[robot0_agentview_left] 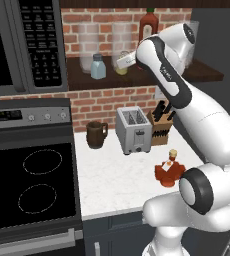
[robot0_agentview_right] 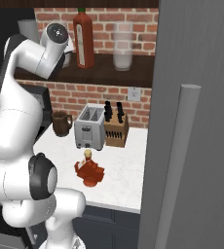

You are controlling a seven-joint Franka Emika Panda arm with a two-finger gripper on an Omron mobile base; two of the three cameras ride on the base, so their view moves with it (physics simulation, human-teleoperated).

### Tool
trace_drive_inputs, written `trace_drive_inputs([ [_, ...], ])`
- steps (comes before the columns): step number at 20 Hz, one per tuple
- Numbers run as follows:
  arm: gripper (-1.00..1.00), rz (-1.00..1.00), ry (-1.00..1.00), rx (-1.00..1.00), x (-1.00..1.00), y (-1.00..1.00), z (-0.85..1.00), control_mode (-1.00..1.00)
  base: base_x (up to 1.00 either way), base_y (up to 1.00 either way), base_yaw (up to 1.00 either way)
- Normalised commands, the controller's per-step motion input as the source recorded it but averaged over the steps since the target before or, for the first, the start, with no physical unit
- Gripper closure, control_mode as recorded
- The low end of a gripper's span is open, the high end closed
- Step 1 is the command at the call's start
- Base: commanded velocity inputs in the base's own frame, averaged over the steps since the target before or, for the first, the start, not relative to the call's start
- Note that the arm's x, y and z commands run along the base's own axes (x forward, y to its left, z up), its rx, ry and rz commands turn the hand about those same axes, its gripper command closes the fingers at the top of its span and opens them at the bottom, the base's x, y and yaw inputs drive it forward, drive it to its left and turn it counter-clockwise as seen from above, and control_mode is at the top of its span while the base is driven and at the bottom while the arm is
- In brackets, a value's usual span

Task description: Put the shaker and condiment bottle from the counter next to their counterparts in the cabinet.

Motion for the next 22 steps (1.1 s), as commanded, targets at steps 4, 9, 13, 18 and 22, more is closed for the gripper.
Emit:
trace_drive_inputs([
  [4, 1.0, 0.0, 0.0, 0.0, 0.14, 0.12, -0.01, -1.0, 0.0, 0.0, 0.0],
  [9, 1.0, 0.0, 0.0, 0.0, 0.13, 0.13, -0.01, -1.0, 0.0, 0.0, 0.0],
  [13, 1.0, 0.0, 0.0, 0.0, 0.05, 0.11, -0.03, -1.0, 0.0, 0.0, 0.0],
  [18, -1.0, 0.0, 0.0, 0.0, 0.07, 0.09, -0.06, -1.0, 0.0, 0.0, 0.0],
  [22, -1.0, 0.0, 0.0, 0.0, 0.09, 0.03, -0.04, -1.0, 0.0, 0.0, 0.0],
])
